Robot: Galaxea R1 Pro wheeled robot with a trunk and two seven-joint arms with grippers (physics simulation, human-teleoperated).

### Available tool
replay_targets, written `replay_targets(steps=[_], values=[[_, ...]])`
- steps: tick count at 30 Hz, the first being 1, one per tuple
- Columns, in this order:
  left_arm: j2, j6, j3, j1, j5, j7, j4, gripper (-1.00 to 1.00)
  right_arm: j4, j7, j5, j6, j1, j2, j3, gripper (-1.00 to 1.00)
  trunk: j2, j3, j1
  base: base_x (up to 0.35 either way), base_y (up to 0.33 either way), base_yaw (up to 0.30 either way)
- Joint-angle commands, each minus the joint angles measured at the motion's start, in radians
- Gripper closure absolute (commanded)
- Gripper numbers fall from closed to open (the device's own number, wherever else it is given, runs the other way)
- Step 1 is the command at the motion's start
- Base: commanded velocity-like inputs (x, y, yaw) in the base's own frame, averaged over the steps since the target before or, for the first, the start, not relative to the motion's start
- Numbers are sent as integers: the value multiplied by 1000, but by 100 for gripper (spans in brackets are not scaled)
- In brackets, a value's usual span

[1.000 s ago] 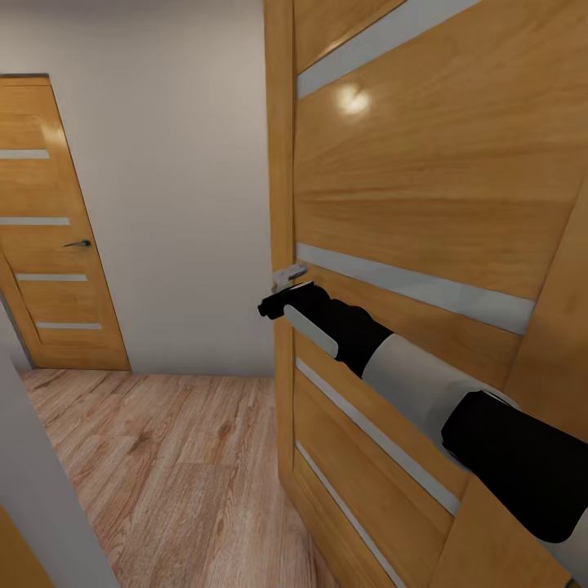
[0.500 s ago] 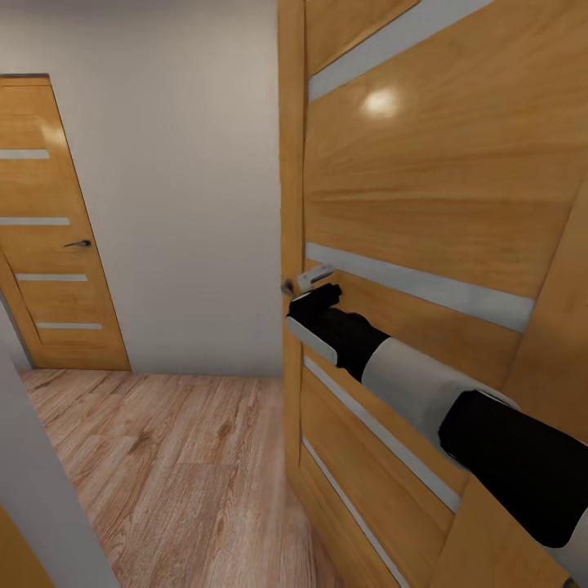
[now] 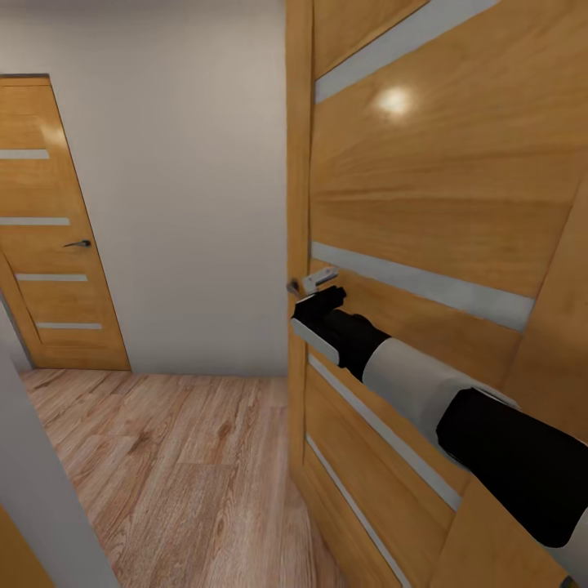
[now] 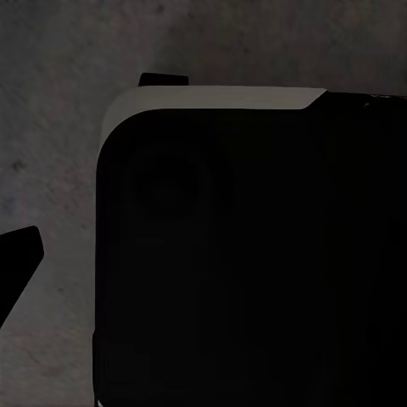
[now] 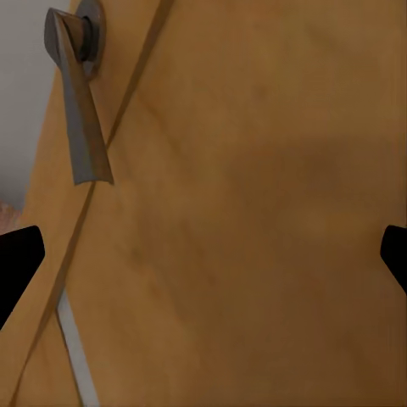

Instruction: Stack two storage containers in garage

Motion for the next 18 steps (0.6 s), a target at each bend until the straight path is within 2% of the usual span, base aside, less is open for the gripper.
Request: replay_targets(steps=[1, 8, 11, 18], values=[[0, -3, 1, 0, 7, -3, 0, -100, 70, -7, -6, 6, -3, 0, 4, -100, -1, -1, 0, 0, 0, 0], [0, -3, 1, 0, 7, -3, 0, -100, 139, 45, -6, -21, -23, 0, 3, -100, -1, -1, 0, 0, 0, 0], [0, -3, 1, 0, 7, -3, 0, -100, 208, 100, -7, -46, -64, 0, 1, -100, -1, -1, 0, 0, 0, 0], [0, -3, 1, 0, 7, -3, 0, -100, 225, 121, -7, -57, -80, 0, 1, -100, -1, -1, 0, 0, 0, 0]])
